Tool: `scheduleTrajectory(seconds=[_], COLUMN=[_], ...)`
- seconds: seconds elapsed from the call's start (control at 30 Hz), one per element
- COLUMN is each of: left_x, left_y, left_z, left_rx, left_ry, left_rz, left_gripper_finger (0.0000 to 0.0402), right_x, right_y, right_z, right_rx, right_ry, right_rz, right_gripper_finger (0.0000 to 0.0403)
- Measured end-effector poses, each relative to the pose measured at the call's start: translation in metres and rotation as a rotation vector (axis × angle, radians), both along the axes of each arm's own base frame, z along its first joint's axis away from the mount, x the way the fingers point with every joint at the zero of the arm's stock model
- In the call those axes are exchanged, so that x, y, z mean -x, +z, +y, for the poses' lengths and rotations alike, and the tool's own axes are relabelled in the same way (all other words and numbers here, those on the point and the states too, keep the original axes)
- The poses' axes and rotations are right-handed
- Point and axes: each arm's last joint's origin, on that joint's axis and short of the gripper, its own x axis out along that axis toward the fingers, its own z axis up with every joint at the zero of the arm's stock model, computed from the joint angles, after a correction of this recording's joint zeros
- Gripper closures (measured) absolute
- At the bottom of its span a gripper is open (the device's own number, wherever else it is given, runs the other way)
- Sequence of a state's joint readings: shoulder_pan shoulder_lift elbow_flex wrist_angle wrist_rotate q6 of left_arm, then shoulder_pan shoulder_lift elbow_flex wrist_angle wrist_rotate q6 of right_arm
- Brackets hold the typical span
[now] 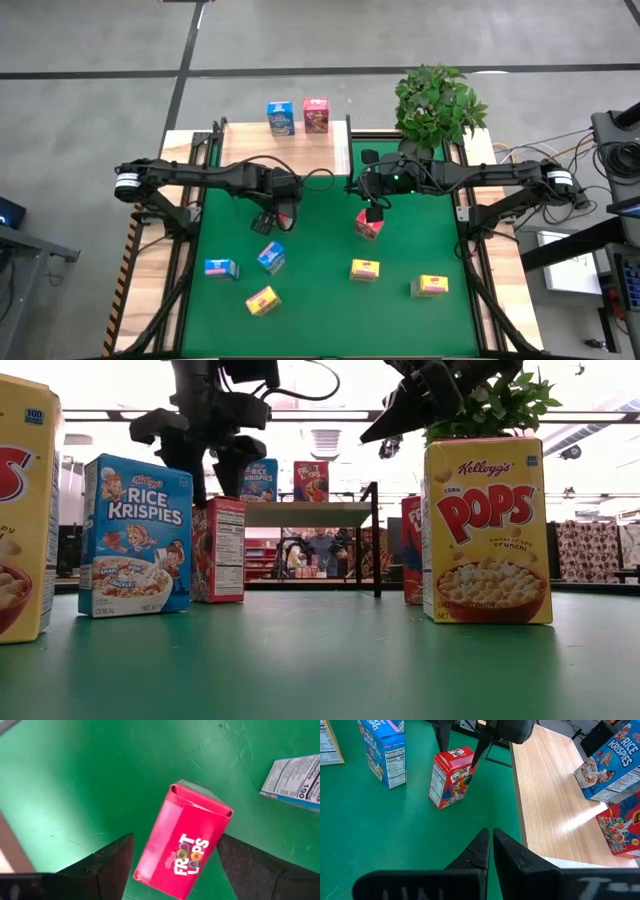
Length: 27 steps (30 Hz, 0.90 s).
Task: Stack cereal on shelf
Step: Put the left red cereal on the shelf
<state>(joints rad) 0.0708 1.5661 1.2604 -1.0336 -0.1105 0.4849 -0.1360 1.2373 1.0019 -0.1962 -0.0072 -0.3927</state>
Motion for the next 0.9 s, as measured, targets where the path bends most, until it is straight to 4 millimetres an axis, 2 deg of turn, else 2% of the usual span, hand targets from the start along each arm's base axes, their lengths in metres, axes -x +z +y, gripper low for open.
scheduleTrajectory(seconds=[0.23,0.43,0.73,0.9], left_x=[0.0041,0.0043,0.004,0.0029], left_y=[-0.0102,-0.0112,-0.0107,-0.0057], left_z=[-0.0005,-0.0008,-0.002,-0.0029], left_rx=[0.009,0.009,0.011,0.018], left_ry=[-0.002,-0.003,0.002,0.033], left_rz=[0.034,0.036,0.034,0.023], left_gripper_finger=[0.014,0.0145,0.0211,0.0232], right_x=[0.0,0.0,0.0,0.0002], right_y=[0.0,0.0,0.0,-0.0003], right_z=[0.0001,0.0,0.0,0.0], right_rx=[0.0,0.0,0.0,0.0], right_ry=[0.0,0.0,0.0,0.0], right_rz=[0.0,0.0,0.0,0.004], right_gripper_finger=[0.039,0.039,0.039,0.039])
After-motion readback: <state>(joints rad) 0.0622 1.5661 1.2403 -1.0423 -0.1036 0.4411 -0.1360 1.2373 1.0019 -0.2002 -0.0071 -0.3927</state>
